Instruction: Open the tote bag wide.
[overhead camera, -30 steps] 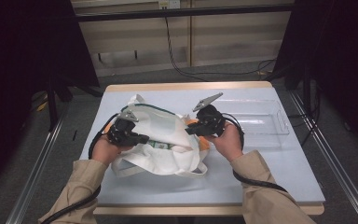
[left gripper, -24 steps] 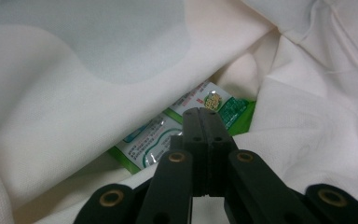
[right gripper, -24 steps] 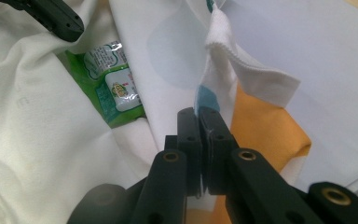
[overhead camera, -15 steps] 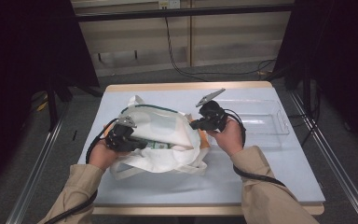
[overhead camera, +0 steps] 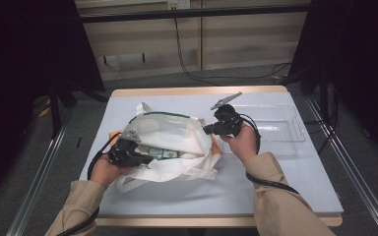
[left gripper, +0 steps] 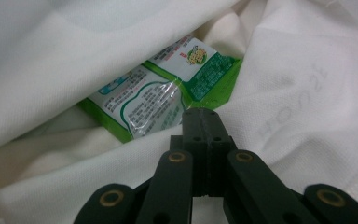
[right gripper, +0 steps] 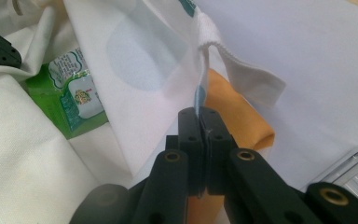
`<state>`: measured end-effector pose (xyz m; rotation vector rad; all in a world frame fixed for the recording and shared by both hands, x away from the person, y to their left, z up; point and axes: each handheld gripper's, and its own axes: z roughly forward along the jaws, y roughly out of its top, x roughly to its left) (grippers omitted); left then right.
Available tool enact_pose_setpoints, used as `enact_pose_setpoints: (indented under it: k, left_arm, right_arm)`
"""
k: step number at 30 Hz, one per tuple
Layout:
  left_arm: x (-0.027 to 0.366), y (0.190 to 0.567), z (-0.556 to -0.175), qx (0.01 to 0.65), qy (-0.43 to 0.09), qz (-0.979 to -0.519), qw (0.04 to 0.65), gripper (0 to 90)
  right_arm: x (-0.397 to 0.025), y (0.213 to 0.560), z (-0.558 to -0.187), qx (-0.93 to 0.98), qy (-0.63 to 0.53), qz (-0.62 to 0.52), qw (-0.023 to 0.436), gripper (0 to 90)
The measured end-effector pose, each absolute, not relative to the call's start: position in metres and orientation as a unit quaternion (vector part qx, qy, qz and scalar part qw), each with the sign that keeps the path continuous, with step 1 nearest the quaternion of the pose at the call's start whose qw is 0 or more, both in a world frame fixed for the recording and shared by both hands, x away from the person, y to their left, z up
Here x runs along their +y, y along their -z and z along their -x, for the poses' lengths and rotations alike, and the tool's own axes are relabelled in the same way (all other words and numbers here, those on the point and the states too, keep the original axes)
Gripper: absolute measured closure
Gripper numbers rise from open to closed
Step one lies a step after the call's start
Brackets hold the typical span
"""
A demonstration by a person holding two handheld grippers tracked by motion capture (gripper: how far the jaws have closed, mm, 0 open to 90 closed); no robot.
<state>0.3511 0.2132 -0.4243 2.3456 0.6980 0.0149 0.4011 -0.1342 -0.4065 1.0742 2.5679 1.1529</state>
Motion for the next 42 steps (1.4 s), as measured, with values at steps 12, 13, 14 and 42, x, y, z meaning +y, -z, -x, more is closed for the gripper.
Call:
enact_pose_setpoints:
  k: [12,13,14,42]
  left_arm:
    - [0.214,0.424,-0.350,0.278,-0.017,-0.900,0.336,90.0]
    - [0.214,0.424,-0.351,0.279,-0.019,-0.899,0.338,90.0]
    - [0.214,0.423,-0.352,0.282,-0.018,-0.898,0.337,90.0]
    - [0.203,0.419,-0.362,0.298,-0.040,-0.893,0.336,90.0]
  right_arm:
    - [-0.133,0.402,-0.398,0.843,-0.391,-0.360,0.079,69.1]
    - [-0.133,0.401,-0.397,0.843,-0.391,-0.362,0.078,68.0]
    - [-0.133,0.400,-0.397,0.844,-0.390,-0.360,0.078,67.5]
    - [-0.106,0.392,-0.386,0.866,-0.399,-0.298,0.051,90.0]
